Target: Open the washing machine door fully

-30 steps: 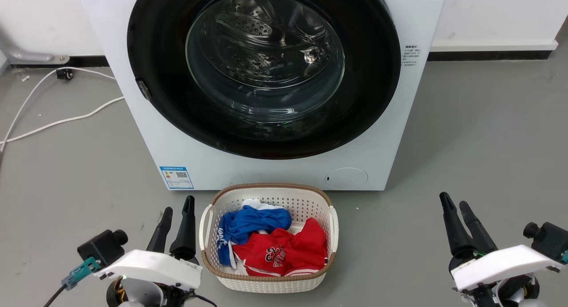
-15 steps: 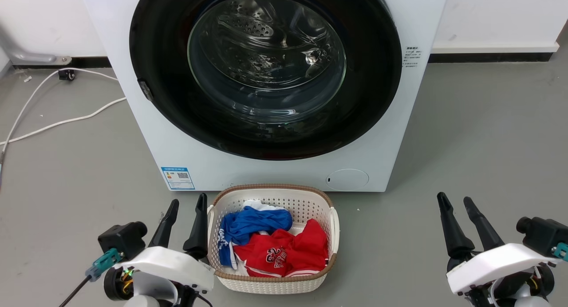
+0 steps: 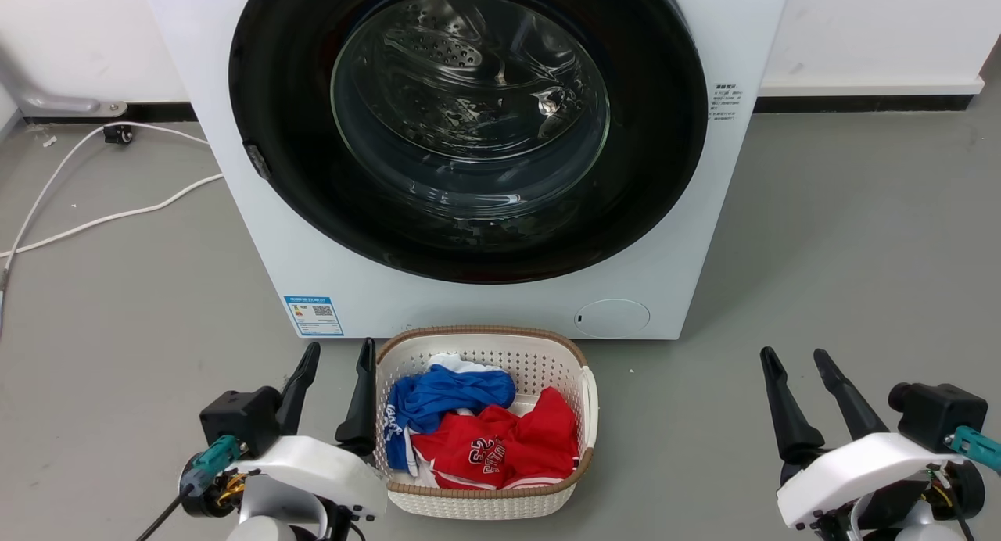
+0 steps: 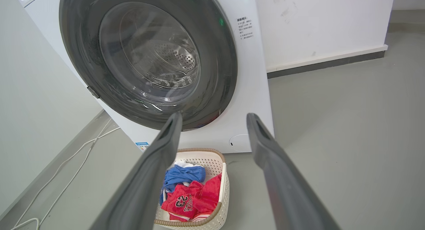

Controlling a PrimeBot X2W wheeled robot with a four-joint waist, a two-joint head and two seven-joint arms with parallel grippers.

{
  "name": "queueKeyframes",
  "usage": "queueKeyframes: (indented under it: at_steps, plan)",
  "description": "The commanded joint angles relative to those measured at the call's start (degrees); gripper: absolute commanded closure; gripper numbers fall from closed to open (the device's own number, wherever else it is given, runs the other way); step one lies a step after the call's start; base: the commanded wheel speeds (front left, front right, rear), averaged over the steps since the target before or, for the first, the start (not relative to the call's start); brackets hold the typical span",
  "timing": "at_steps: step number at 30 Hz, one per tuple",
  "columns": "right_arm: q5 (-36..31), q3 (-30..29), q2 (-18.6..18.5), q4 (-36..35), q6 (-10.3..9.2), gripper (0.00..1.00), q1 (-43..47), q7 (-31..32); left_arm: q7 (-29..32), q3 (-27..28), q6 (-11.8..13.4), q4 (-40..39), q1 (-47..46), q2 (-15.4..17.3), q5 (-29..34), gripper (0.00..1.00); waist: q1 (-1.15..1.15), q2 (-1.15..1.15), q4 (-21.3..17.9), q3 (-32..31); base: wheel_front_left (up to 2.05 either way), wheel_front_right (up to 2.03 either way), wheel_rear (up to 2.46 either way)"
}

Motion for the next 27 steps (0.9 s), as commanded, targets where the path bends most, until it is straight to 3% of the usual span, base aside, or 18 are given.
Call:
queueKeyframes:
  at_steps: [1,27]
  plan:
    - [-2.2,0.0,0.1,-0.9,0.1,0.0,-0.1,0.2,-0.6,-0.5,0.5,-0.2,-1.2,0.5,2.0,0.0,0.0,0.0,0.0,0.0,0.0,0.0,0.0]
    - [-14.0,-1.0,0.9,-2.3,0.13,0.0,0.0,-0.7,-3.9,-2.0,0.3,2.7,-2.3,1.0,11.4,0.0,0.0,0.0,-0.2,-0.5,0.0,0.0,0.0]
